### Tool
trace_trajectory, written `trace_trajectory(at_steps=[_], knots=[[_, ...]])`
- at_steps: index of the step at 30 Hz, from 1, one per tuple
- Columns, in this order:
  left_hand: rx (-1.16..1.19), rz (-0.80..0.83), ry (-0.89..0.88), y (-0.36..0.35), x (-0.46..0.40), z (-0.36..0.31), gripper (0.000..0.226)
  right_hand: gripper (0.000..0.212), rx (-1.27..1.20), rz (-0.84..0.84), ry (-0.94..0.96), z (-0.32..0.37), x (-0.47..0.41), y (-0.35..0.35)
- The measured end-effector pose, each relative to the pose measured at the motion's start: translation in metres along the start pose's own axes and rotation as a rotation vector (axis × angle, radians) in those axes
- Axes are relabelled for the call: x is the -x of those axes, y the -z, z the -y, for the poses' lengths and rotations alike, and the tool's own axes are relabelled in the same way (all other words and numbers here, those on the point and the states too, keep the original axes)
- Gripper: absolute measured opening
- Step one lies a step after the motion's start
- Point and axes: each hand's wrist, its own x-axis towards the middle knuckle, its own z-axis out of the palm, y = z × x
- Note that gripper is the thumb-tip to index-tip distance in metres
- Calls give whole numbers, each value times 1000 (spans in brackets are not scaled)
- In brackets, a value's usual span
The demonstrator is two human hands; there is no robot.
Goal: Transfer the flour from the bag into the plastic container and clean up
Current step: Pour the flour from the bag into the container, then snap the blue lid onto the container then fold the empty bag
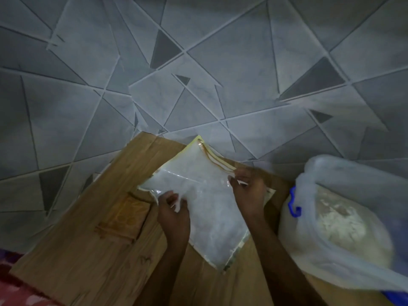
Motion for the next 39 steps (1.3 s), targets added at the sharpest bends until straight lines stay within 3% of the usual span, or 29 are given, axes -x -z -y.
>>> trace_trajectory(at_steps=[4, 9, 18, 31, 39], knots=[[178, 85, -146, -9, 26, -61, 18, 12, -47, -50, 17, 35, 34, 52], [333, 217, -192, -19, 74, -114, 13, 12, -168, -166, 74, 60, 63, 113], [369, 530, -363, -53, 184, -161, 26, 11, -232, -422, 132, 53, 96, 228], [445, 679, -433, -135, 358, -184, 15, 14, -147, -537, 43, -50, 98, 429], [319, 787, -387, -203, 447, -161, 19, 13, -138, -465, -129, -143, 88, 513]])
